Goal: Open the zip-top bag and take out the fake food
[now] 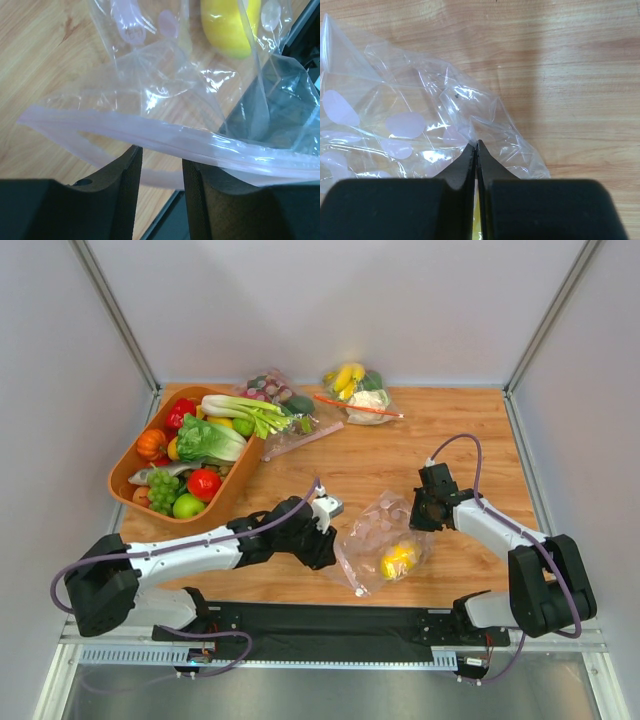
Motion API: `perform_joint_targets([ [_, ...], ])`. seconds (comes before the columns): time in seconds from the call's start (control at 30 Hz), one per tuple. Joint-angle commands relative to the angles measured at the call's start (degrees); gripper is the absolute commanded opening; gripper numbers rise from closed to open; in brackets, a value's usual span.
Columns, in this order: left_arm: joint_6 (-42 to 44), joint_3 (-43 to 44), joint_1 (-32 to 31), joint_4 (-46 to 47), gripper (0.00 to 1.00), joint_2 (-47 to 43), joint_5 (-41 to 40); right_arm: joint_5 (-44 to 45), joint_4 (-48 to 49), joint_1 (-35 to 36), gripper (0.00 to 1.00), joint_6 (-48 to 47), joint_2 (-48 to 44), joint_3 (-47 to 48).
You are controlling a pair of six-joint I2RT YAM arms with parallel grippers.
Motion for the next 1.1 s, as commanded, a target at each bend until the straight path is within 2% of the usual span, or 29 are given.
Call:
perform_joint_targets([
  [0.0, -1.1, -2.1, -0.9, 14.1, 0.45, 2.4, 1.4, -0.1, -0.2, -0.2, 0.00, 1.1, -1.0, 1.5],
  [0.07, -1.2, -3.6, -1.2, 19.7, 0.45, 3.8, 2.1, -0.1, -0.1, -0.2, 0.00, 2.1, -0.9, 1.2],
  [0.37, -1.1, -4.9, -3.6, 33.1, 0.50, 12.9, 6.4, -3.4, 4.3, 0.3, 0.00, 9.9, -2.3, -3.8],
  [0.57, -2.0, -3.8, -5.0, 36.7, 0.55, 16.4, 7.6, -1.6, 4.4, 1.5, 0.00, 12.0, -5.2, -4.6],
  [0.63, -2.0, -3.7, -5.0, 35.7, 0.56, 17.1, 4.9, -1.1, 2.8, 1.6, 0.00, 11.3, -6.6, -4.0],
  [0.7, -1.2, -3.8, -5.0, 33.7, 0.56, 17.1, 1.4, 1.6, 1.0, 1.6, 0.04, 10.0, -8.7, -2.7],
  [0.73, -0.7, -4.2, -5.0, 31.7, 0.56, 16.6, -3.1, 2.1, -0.8, 1.6, 0.07, 9.6, -9.5, -2.4],
  [0.8, -0.2, -5.1, -5.0, 30.0, 0.56, 14.8, -7.6, 3.7, -2.7, 1.6, 0.26, 8.9, -11.2, -1.3],
  [0.83, 0.2, -5.3, -5.0, 28.6, 0.56, 13.3, -11.0, 4.3, -4.4, 1.6, 0.40, 8.4, -12.9, -1.0],
  [0.87, 0.3, -5.6, -5.0, 28.2, 0.56, 12.5, -13.4, 4.6, -5.3, 1.6, 0.45, 8.3, -13.8, -0.9],
  [0.93, 0.6, -6.0, -5.0, 26.7, 0.56, 10.8, -17.4, 4.5, -7.5, 1.5, 0.51, 8.3, -15.9, -0.8],
  [1.07, 0.9, -5.9, -5.0, 25.9, 0.56, 9.4, -19.9, 3.8, -10.6, 4.0, 0.54, 9.5, -17.5, -1.3],
])
